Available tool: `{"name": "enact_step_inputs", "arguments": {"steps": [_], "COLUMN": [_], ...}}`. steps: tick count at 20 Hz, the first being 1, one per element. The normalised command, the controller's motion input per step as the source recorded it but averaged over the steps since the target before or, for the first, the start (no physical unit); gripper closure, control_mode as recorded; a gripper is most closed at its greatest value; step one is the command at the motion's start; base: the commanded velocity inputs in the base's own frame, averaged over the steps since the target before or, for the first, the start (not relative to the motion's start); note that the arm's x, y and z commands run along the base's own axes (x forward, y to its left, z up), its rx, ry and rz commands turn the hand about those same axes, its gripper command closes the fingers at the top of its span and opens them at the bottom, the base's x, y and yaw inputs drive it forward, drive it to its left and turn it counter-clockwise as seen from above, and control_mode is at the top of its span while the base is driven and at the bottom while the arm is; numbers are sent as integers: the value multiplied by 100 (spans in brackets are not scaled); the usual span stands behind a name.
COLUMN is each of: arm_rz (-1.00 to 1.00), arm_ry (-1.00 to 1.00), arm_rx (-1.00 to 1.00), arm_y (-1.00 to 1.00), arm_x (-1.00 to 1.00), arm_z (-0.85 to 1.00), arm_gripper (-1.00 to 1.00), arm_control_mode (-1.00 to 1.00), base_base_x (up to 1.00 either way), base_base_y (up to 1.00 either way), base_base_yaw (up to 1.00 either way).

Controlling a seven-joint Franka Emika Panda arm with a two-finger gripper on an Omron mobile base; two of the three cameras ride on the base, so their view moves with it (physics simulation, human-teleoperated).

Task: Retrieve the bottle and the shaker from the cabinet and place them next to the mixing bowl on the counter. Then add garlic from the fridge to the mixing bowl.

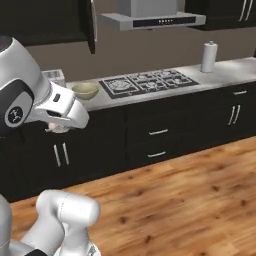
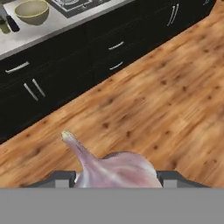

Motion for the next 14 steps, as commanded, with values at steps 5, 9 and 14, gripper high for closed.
{"name": "enact_step_inputs", "arguments": {"steps": [5,9,14], "arm_rz": [0,0,0], "arm_ry": [0,0,0], "arm_rx": [0,0,0], "arm_y": [0,0,0], "arm_x": [0,0,0], "arm_z": [0,0,0], "arm_gripper": [100,100,100], "arm_control_mode": [100,100,100], "base_base_x": [88,56,-18], "base_base_y": [-86,-79,45], "base_base_yaw": [49,43,17]}}
